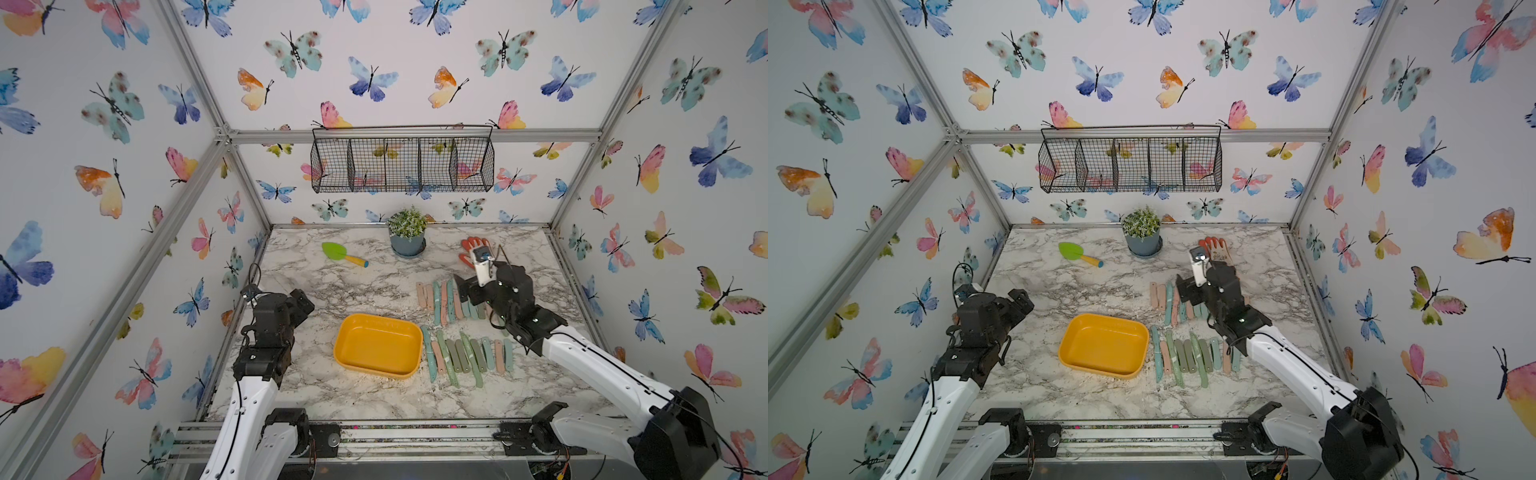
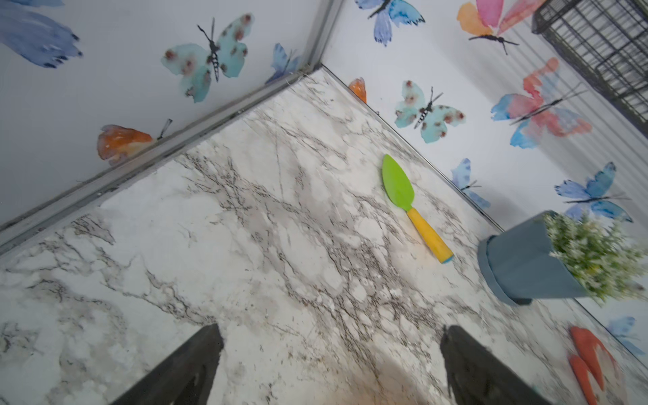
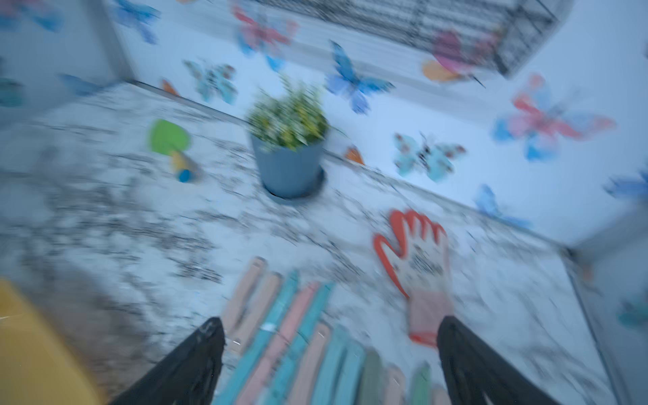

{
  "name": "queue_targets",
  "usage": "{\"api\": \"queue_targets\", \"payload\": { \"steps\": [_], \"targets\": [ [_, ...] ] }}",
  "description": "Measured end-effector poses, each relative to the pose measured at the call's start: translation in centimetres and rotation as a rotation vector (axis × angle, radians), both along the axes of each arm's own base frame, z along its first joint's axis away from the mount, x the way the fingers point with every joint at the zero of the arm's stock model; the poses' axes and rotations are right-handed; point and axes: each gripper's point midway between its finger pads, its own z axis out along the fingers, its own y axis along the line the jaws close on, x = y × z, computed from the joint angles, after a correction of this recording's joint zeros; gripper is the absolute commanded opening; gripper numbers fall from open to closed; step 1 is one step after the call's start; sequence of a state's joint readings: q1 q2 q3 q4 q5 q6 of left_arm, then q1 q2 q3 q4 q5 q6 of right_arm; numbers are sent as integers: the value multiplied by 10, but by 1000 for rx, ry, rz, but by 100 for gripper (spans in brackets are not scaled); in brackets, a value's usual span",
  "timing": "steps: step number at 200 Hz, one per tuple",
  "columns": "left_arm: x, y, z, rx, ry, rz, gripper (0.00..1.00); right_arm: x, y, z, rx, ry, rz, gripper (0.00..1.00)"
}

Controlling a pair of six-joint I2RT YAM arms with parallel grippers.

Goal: Take the fruit knife out of the storage box
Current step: Reset both arms

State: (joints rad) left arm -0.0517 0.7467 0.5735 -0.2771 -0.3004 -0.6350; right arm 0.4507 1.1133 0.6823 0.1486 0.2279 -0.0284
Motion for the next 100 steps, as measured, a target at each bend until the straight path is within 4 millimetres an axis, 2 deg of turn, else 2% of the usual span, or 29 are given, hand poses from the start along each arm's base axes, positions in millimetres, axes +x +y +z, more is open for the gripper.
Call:
{"api": "queue_targets", "payload": {
  "steps": [11,24,46,65,83,100],
  "targets": [
    [-2,9,-11,42,-9,53,98,-2,-39,-24,-1,3,-108,97],
    [-5,17,-24,110,-20,98,98,-10,-60,-52,-5,5,-163,97],
    [-7,27,-34,190,-27,153,99,-17,-70,-91,-13,9,-190,97],
    [-2,34,-35,244,-32,201,98,-14,-74,-114,-25,15,-212,97],
    [1,37,-36,306,-63,235,98,-7,-76,-121,-27,-6,-236,97],
    [-3,29,-45,393,-97,217,98,-1,-81,-116,-25,-60,-262,97]
  ]
}}
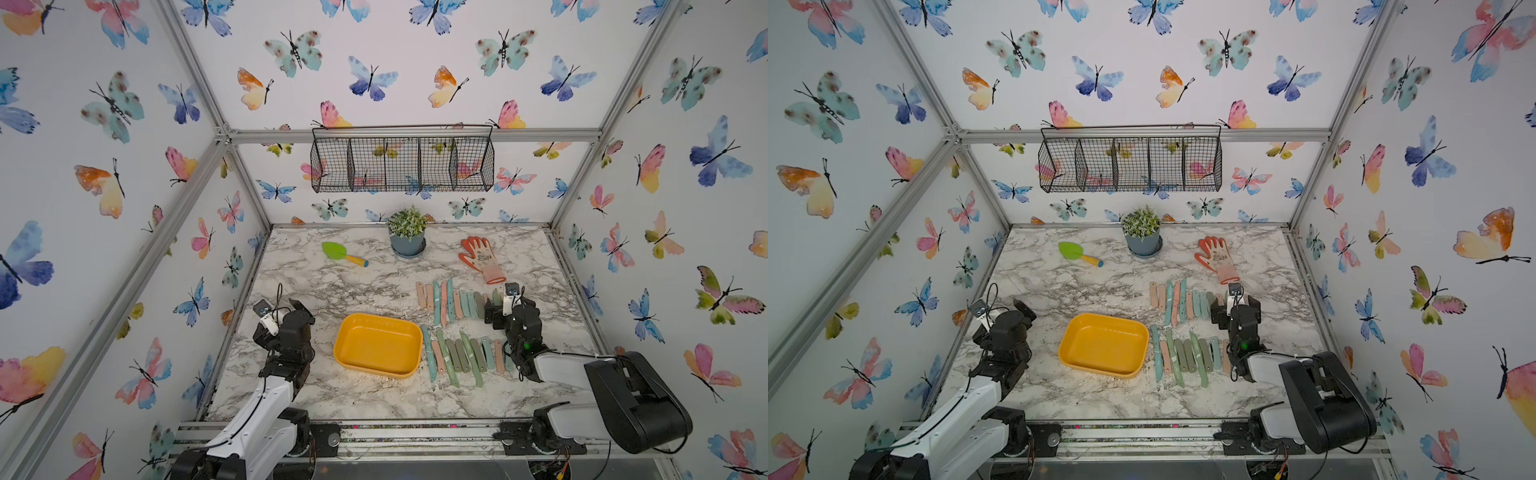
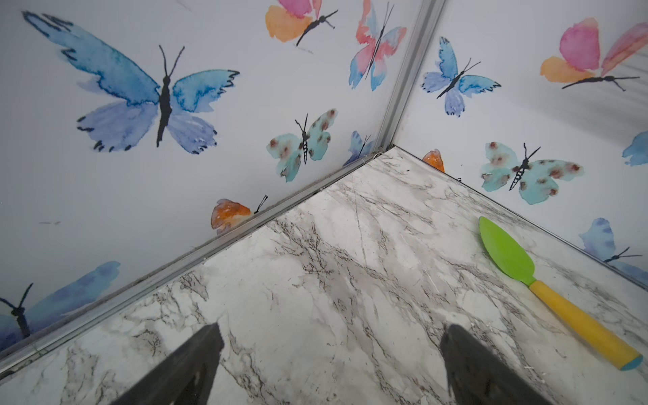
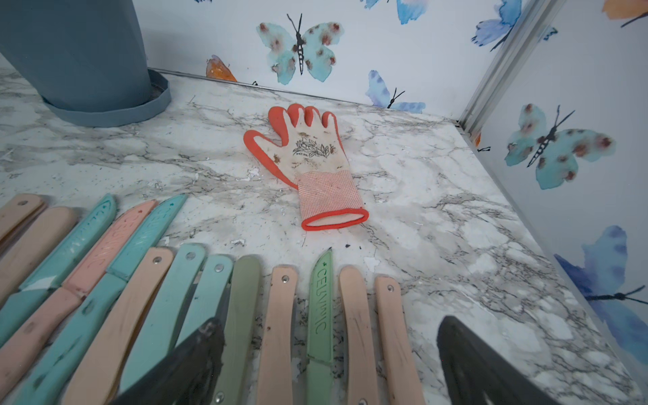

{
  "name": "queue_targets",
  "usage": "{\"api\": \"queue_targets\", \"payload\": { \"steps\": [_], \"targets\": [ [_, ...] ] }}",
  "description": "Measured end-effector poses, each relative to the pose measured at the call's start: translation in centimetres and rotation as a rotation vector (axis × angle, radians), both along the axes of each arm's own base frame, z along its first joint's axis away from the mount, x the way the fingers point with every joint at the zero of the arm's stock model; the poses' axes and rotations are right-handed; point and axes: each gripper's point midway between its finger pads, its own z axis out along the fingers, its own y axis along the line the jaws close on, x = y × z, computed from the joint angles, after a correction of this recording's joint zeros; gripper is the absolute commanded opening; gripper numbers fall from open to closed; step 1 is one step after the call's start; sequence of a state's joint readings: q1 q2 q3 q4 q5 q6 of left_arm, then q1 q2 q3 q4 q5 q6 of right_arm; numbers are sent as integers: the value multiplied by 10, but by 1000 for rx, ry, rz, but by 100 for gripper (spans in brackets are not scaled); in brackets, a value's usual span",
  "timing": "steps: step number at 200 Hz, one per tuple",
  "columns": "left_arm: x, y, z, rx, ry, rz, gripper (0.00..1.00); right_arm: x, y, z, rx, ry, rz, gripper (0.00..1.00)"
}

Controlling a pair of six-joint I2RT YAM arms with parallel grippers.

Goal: Take the fruit knife out of the storage box
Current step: Reset both arms

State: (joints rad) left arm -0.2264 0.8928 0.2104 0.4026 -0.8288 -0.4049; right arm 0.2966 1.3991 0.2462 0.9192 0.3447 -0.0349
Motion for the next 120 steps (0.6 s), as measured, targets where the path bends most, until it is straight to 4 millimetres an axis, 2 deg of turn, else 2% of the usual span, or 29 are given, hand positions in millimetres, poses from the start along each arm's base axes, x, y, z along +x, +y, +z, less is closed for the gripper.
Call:
{"api": "queue_targets", "payload": {
  "steps": [26,40,58,79,101,120],
  "targets": [
    [-5,-2,-16,84,0,-8,98,0,-18,9,16,-85,-46,97],
    [-6,-1,-15,118,-26,-12,98,-2,-34,9,36,-115,-87,97],
    [-7,-2,-12,159,-59,-33,98,-7,-46,0,52,-130,-113,97],
    [0,-9,-8,189,-81,-76,99,-10,-43,-9,55,-115,-93,97],
    [8,-14,-5,211,-113,-104,98,-1,-38,5,71,-154,-68,97],
    [15,-21,-13,256,-79,-148,98,10,-32,15,81,-181,-42,97]
  ]
}}
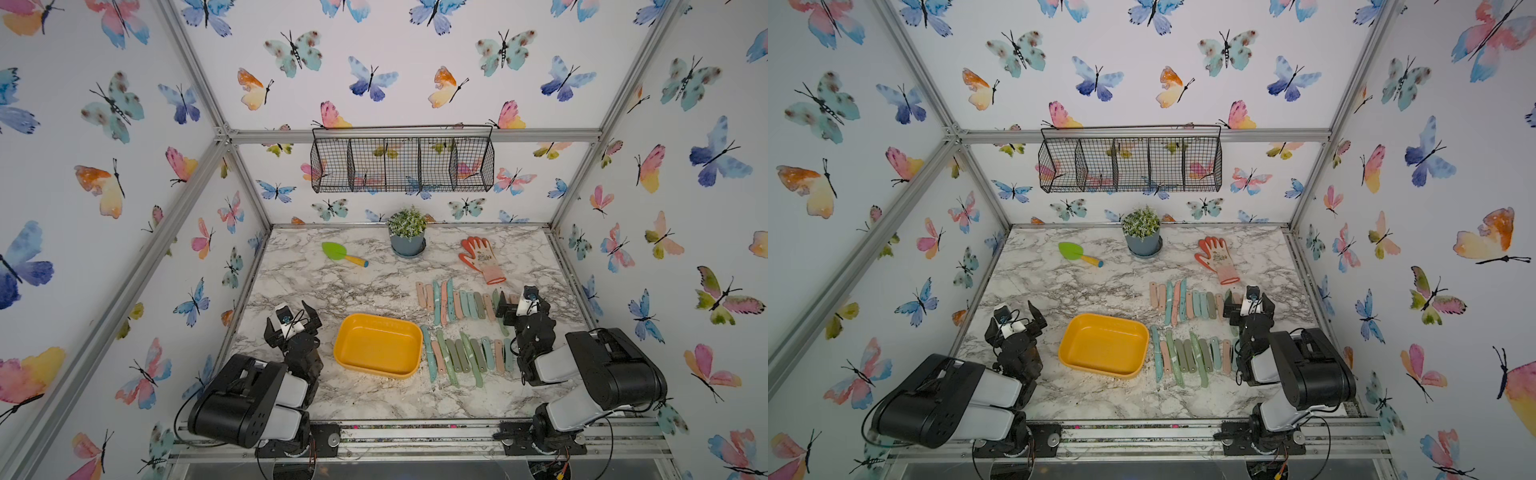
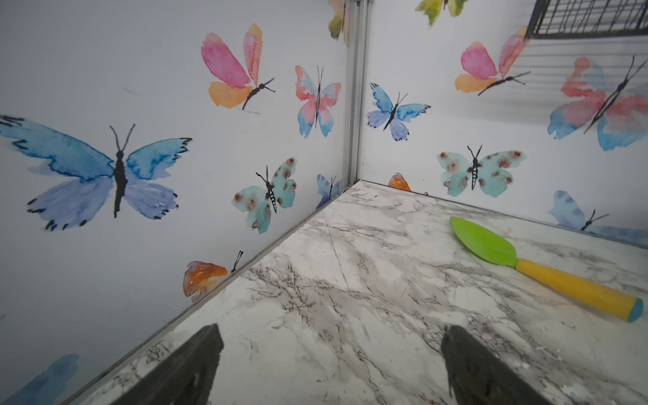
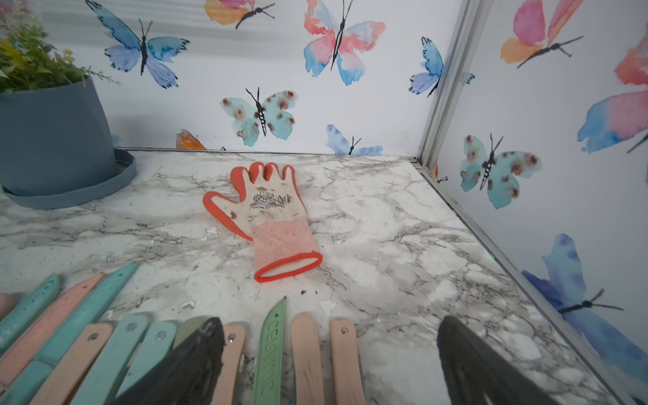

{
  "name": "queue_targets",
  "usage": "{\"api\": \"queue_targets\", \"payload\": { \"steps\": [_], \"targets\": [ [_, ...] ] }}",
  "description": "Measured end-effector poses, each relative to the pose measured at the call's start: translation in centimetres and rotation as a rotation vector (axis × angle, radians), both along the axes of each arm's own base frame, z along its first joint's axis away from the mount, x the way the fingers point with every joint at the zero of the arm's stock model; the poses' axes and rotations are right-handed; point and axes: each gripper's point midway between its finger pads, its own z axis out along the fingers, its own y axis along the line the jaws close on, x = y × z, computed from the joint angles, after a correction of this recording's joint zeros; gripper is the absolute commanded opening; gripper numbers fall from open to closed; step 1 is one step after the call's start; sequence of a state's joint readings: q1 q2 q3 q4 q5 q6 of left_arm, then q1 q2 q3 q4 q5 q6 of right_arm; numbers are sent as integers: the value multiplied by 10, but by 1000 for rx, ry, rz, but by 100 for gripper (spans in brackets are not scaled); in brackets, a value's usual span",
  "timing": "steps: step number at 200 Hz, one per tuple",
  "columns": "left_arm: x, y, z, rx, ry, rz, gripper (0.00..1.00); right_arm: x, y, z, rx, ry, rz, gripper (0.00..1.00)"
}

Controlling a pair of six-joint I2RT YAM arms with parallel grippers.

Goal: Take the fruit knife out of the storage box
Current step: Reset both arms

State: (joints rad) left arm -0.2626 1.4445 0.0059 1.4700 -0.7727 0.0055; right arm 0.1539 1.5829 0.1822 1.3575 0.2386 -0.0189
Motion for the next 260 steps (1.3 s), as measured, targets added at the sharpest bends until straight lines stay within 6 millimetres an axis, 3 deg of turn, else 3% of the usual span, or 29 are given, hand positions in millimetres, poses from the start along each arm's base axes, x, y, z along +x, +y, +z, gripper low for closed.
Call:
{"api": "queue_targets", "payload": {
  "steps": [53,81,95,137,260],
  "targets": [
    [20,-19,16,37,-31,-120,98,18,-2,-4,12,52,42,97],
    [57,-12,24,1,9,-142,98,19,-1,-10,19,80,58,97],
    [64,-11,24,-18,23,-163,98,19,1,-11,20,88,67,100],
    [51,-13,-17,-48,133,-216,99,18,2,-12,23,92,76,99],
    [56,-18,-14,-62,126,-244,99,18,3,-13,25,95,80,99]
  ]
}}
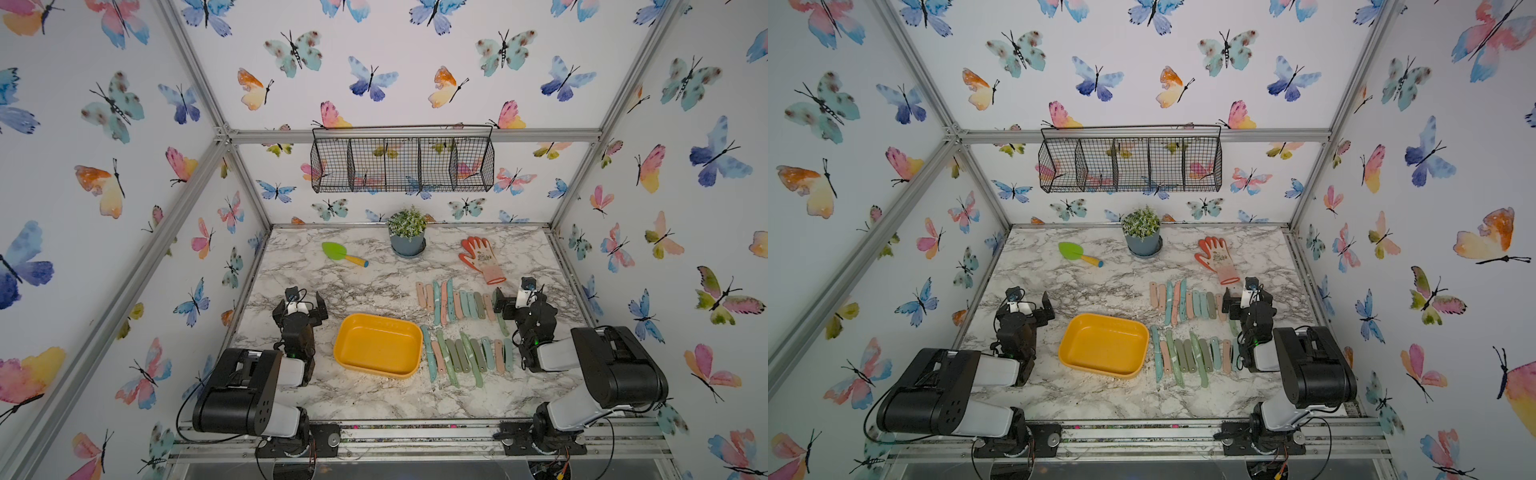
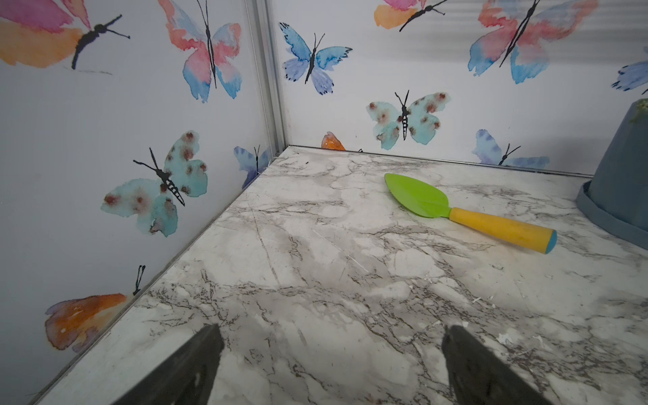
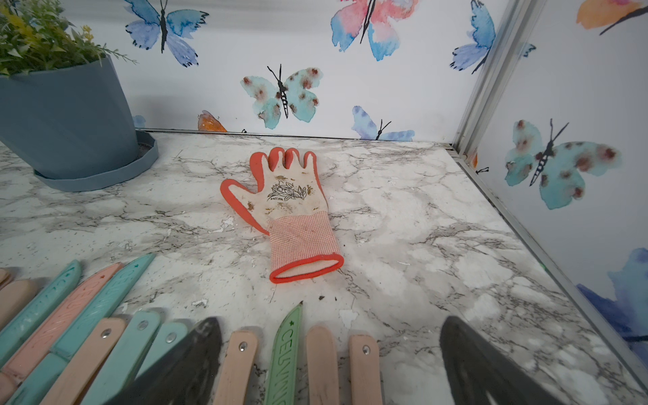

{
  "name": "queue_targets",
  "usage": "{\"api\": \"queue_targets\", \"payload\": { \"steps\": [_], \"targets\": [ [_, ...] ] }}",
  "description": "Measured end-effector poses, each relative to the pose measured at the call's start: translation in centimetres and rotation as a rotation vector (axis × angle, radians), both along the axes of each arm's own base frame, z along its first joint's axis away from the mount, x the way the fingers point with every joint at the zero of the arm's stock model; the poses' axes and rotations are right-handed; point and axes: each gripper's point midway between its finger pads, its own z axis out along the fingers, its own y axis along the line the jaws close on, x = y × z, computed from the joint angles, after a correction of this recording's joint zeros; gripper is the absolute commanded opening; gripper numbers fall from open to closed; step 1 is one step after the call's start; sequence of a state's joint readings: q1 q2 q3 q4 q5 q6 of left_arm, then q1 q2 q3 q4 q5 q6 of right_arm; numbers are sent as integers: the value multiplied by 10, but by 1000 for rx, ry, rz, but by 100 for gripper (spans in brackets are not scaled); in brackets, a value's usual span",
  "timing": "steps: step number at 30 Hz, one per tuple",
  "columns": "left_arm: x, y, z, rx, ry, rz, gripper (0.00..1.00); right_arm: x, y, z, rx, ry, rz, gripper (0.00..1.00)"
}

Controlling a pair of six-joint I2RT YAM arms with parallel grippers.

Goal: Take the fruit knife out of the storage box
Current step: Reset both arms

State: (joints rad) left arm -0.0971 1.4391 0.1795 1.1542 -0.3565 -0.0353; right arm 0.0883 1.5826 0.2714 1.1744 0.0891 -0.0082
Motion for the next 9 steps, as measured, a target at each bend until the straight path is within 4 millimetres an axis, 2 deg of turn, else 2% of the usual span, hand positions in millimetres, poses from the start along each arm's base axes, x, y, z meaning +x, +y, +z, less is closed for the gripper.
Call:
{"api": "queue_targets", "payload": {
  "steps": [9],
  "targets": [
    [0,-1,-1,0,3,-4,99,0,0,0,0,0,0,99]
  ]
}}
